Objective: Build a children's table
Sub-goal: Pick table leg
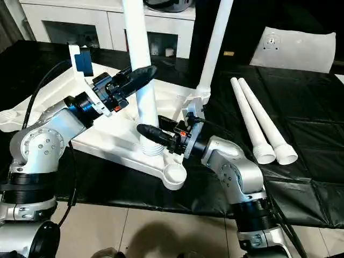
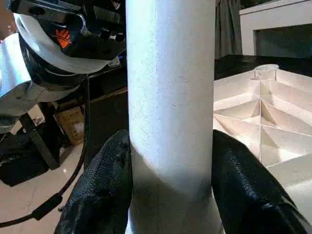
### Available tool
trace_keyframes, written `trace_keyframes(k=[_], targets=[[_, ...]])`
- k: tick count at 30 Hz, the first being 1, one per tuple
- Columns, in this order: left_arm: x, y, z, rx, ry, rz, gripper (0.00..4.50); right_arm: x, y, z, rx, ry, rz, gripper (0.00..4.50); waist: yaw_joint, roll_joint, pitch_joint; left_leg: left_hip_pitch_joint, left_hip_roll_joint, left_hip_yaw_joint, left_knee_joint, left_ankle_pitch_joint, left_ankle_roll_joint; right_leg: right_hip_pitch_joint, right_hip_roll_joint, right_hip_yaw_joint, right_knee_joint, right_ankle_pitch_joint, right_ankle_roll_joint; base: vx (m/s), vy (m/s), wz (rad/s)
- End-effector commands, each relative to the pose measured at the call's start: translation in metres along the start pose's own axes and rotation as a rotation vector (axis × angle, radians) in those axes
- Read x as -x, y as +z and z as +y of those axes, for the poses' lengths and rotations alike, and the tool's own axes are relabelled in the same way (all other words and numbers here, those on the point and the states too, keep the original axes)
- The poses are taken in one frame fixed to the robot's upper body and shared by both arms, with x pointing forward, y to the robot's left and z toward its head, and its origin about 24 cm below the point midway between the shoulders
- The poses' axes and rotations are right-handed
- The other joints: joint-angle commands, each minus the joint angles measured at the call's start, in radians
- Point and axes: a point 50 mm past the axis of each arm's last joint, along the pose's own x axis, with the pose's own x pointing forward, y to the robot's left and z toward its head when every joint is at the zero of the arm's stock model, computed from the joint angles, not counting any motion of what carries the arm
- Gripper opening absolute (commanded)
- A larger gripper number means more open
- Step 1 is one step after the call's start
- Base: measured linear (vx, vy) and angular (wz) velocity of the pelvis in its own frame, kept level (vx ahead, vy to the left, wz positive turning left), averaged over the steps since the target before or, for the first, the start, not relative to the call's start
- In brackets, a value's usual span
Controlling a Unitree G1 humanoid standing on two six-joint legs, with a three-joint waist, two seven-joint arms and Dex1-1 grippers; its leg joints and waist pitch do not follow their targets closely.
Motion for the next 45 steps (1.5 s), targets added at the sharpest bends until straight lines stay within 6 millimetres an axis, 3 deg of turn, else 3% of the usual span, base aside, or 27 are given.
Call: trace_keyframes(k=[1,4,6,12,15,20,21,22,26,27,29,33,38,40,45], targets=[[0.000,0.001,0.000,0.025,0.003,-0.013,1.82,0.003,0.007,0.001,0.046,-0.005,-0.011,1.90,0.005,0.000,-0.077,0.009,0.049,-0.015,-0.070,-0.179,0.006,0.058,-0.060,0.054,-0.066,-0.250,-0.166,0.000,0.000,0.00],[-0.001,0.001,0.004,0.021,0.042,-0.007,1.82,0.003,0.008,-0.001,0.039,-0.018,-0.011,1.90,0.005,0.001,-0.078,0.011,0.048,-0.014,-0.070,-0.180,0.006,0.058,-0.060,0.054,-0.067,-0.253,-0.164,0.000,0.000,0.00],[-0.003,-0.001,0.007,-0.021,0.094,0.026,1.82,0.004,0.009,-0.004,0.018,-0.046,-0.013,2.60,0.005,0.000,-0.078,0.010,0.048,-0.015,-0.070,-0.178,0.007,0.058,-0.059,0.054,-0.066,-0.250,-0.162,0.000,0.000,0.00],[-0.008,-0.002,0.008,-0.111,0.165,0.068,1.82,0.001,0.007,-0.006,0.045,-0.079,0.034,3.02,0.004,0.000,-0.077,0.010,0.048,-0.016,-0.070,-0.179,0.002,0.058,-0.060,0.054,-0.069,-0.267,-0.145,0.000,0.000,0.00],[-0.018,-0.008,0.001,-0.193,0.225,0.083,1.82,-0.016,0.003,-0.006,0.053,-0.190,0.072,3.07,0.001,0.000,-0.078,0.008,0.051,-0.017,-0.071,-0.158,-0.004,0.055,-0.058,0.055,-0.064,-0.240,-0.152,0.000,0.000,0.00],[-0.024,-0.010,-0.005,-0.193,0.232,0.070,1.82,-0.028,-0.001,-0.001,0.050,-0.202,0.078,3.09,0.002,0.000,-0.079,0.009,0.050,-0.016,-0.071,-0.169,-0.012,0.055,-0.061,0.056,-0.066,-0.251,-0.148,0.000,0.000,0.00],[-0.026,-0.011,-0.006,-0.216,0.239,0.074,1.82,-0.033,-0.003,-0.001,0.045,-0.242,0.079,3.10,0.000,-0.007,-0.078,0.008,0.048,-0.015,-0.071,-0.165,-0.010,0.056,-0.059,0.055,-0.066,-0.242,-0.146,0.000,0.000,0.00],[-0.027,-0.012,-0.007,-0.241,0.247,0.080,1.82,-0.037,-0.004,-0.002,0.042,-0.275,0.067,3.10,0.000,-0.002,-0.078,0.009,0.048,-0.016,-0.072,-0.171,-0.009,0.054,-0.060,0.056,-0.067,-0.253,-0.142,0.000,0.000,0.00],[-0.028,-0.012,-0.007,-0.255,0.270,0.069,1.82,-0.044,-0.005,-0.005,0.019,-0.360,0.047,2.70,-0.003,0.000,-0.077,0.011,0.049,-0.017,-0.074,-0.193,-0.028,0.052,-0.060,0.056,-0.069,-0.276,-0.134,0.000,0.000,0.00],[-0.028,-0.012,-0.006,-0.261,0.279,0.069,1.82,-0.045,-0.005,-0.004,0.023,-0.361,0.046,2.58,-0.005,-0.005,-0.076,0.011,0.050,-0.016,-0.075,-0.193,-0.029,0.052,-0.059,0.057,-0.068,-0.271,-0.132,0.000,0.000,0.00],[-0.029,-0.013,-0.006,-0.271,0.288,0.071,1.82,-0.049,-0.005,-0.003,0.032,-0.366,0.044,2.42,-0.005,-0.001,-0.077,0.010,0.049,-0.016,-0.075,-0.190,-0.028,0.053,-0.060,0.057,-0.066,-0.250,-0.132,0.000,0.000,0.00],[-0.028,-0.012,-0.006,-0.281,0.296,0.068,1.82,-0.053,-0.007,-0.002,0.039,-0.404,0.055,2.04,-0.004,-0.006,-0.077,0.010,0.048,-0.015,-0.075,-0.181,-0.026,0.053,-0.060,0.058,-0.065,-0.239,-0.131,0.000,0.000,0.00],[-0.027,-0.011,-0.005,-0.303,0.311,0.070,1.82,-0.054,-0.010,-0.008,0.052,-0.489,0.079,1.92,-0.006,-0.004,-0.075,0.010,0.047,-0.014,-0.075,-0.183,-0.029,0.052,-0.060,0.059,-0.065,-0.249,-0.126,0.000,0.000,0.00],[-0.027,-0.011,-0.004,-0.307,0.313,0.070,1.82,-0.054,-0.010,-0.007,0.059,-0.465,0.079,1.91,-0.005,-0.001,-0.076,0.012,0.049,-0.016,-0.076,-0.192,-0.034,0.052,-0.061,0.058,-0.065,-0.256,-0.120,0.000,0.000,0.00],[-0.027,-0.012,-0.005,-0.310,0.314,0.072,1.82,-0.054,-0.007,-0.003,0.024,-0.400,0.052,1.91,-0.004,-0.003,-0.076,0.010,0.049,-0.015,-0.075,-0.188,-0.028,0.053,-0.060,0.059,-0.063,-0.232,-0.124,0.000,0.000,0.00]])
